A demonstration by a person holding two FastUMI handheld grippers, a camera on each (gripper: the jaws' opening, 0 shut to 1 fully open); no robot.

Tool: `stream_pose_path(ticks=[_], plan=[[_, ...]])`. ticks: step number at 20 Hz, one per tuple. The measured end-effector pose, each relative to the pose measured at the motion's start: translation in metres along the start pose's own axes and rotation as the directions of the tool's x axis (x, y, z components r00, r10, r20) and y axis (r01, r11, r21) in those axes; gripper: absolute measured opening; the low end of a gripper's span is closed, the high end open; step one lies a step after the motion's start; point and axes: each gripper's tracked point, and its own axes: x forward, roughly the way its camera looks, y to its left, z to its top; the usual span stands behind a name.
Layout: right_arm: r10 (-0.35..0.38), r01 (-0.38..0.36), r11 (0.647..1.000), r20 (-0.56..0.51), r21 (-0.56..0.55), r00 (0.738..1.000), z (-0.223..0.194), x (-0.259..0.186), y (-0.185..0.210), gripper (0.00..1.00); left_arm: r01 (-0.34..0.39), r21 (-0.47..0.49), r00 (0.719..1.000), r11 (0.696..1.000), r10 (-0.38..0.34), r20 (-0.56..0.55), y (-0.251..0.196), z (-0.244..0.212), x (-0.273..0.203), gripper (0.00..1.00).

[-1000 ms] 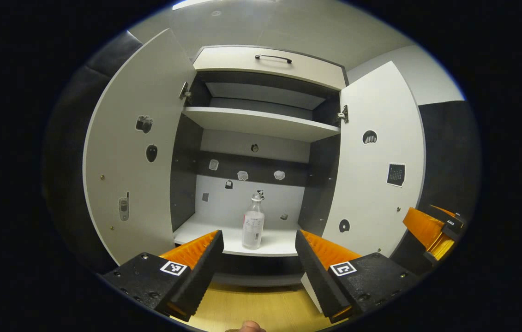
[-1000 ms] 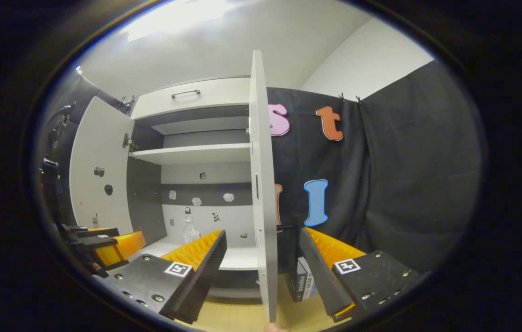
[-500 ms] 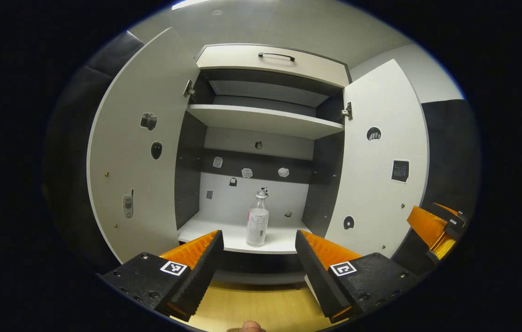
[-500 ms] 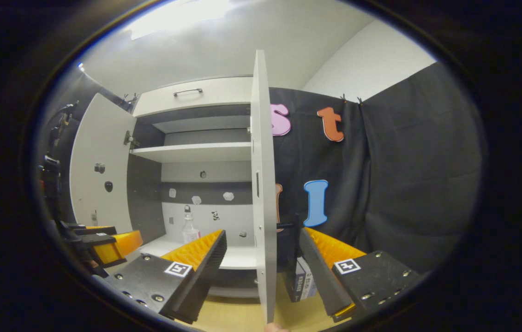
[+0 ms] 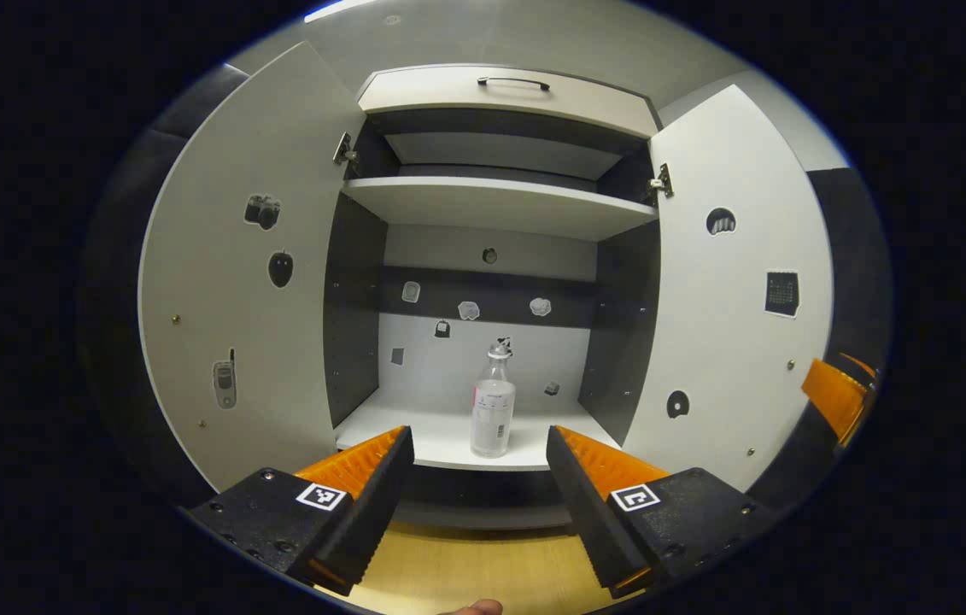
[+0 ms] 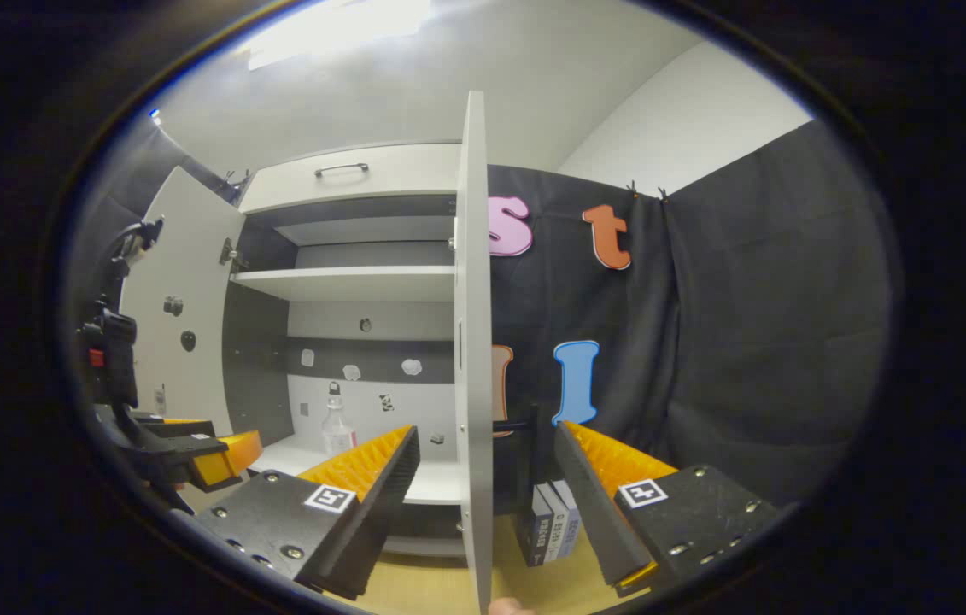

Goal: Grasp the bottle in the cabinet with the left hand and place it on the coaster, then close the right door with the right hand and the left door with the left hand.

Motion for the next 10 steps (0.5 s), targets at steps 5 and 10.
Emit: stream_pose_path(ticks=[5, 10], plan=[[-0.059, 0.059, 0.998, -0.003, -0.021, 0.998, -0.003, 0.001, -0.017, 0.99, 0.004, 0.017, 0.999, 1.0, -0.003, -0.039, 0.009, -0.011, 0.055, 0.97], [-0.085, 0.085, 0.996, 0.0, -0.036, 0.996, -0.004, 0.0, -0.024, 0.97, 0.051, 0.046, 0.998, 0.998, -0.048, -0.051, -0.005, -0.015, 0.113, 0.96]])
